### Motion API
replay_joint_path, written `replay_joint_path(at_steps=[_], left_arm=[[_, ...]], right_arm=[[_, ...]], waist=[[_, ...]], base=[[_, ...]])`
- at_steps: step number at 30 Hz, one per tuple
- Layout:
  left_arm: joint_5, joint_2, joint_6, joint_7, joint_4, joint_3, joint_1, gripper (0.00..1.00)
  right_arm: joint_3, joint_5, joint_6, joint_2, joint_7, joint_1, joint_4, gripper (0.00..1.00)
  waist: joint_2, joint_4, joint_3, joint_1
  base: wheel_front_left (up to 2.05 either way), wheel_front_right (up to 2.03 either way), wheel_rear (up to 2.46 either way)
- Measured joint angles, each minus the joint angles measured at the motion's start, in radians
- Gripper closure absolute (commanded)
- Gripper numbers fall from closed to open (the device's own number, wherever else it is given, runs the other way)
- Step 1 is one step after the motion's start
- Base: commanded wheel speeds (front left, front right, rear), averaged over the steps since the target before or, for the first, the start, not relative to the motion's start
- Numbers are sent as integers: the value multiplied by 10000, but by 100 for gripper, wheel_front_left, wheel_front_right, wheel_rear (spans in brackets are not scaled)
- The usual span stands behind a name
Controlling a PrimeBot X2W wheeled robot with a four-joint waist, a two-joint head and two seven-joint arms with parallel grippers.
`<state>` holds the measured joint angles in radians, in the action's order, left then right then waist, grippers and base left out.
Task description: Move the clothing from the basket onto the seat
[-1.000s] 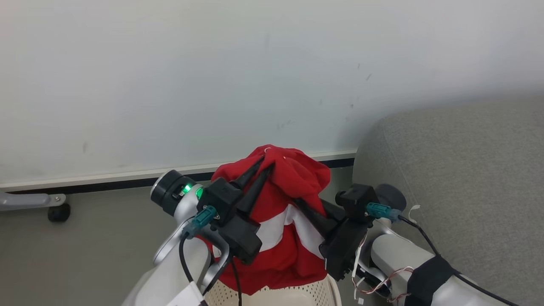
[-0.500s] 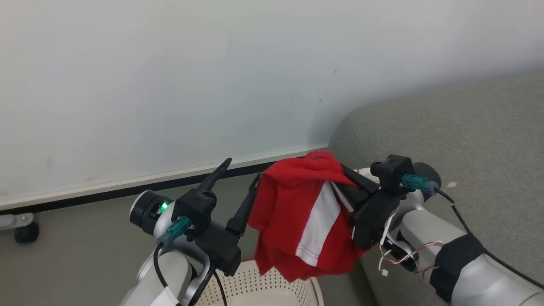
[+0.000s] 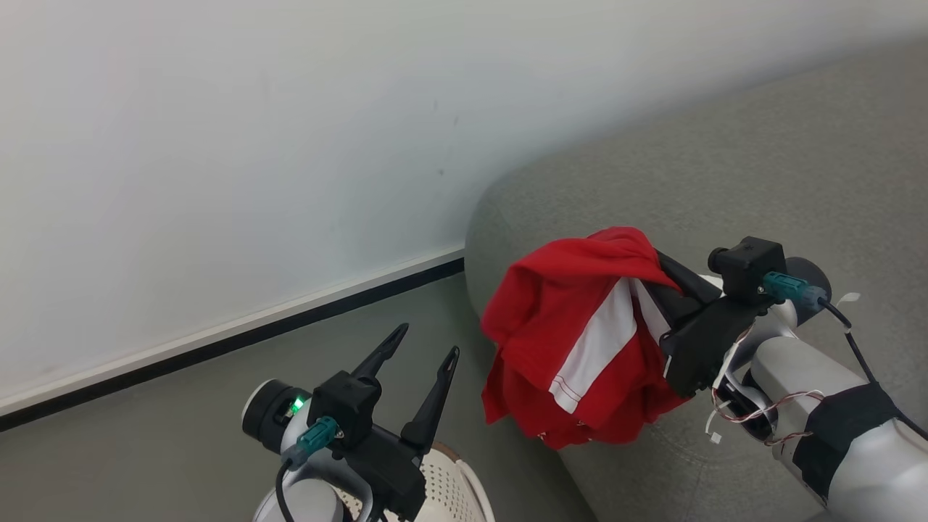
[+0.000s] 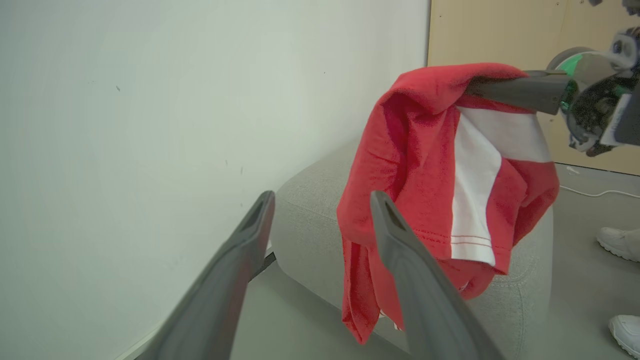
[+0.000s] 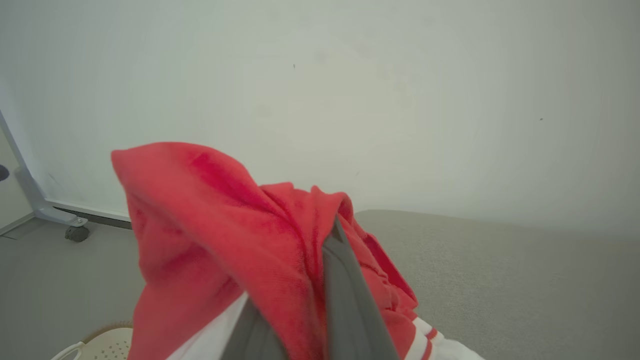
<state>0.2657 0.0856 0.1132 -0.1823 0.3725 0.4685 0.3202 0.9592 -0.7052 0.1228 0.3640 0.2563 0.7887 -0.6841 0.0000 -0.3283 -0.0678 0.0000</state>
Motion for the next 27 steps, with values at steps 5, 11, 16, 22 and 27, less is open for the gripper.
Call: replay_joint_path(at_steps=[5, 11, 16, 22, 27], left_arm=[[270, -75, -90, -44, -104, 27, -201, 0], [337, -213, -136, -44, -242, 217, -239, 0], [339, -244, -140, -44, -245, 320, -196, 0], [334, -240, -265, -36, -589, 410, -208, 0], [219, -236, -355, 184, -961, 562, -203, 0]], right_arm=[[-38, 19, -10, 134, 0, 2, 207, 100], [-230, 29, -75, 314, 0, 1, 464, 100], [-424, 29, -86, 324, 0, 58, 481, 100], [-694, 13, -84, 161, 0, 907, 397, 100], [-1262, -255, -82, 378, 0, 1753, 142, 100]], waist=[[0, -575, 25, 0], [0, -1370, 198, 0], [0, -1761, 497, 0], [0, -1928, 908, 0], [0, -1833, 1353, 0]], base=[[0, 0, 0], [0, 0, 0], [0, 0, 0], [0, 0, 0], [0, 0, 0]])
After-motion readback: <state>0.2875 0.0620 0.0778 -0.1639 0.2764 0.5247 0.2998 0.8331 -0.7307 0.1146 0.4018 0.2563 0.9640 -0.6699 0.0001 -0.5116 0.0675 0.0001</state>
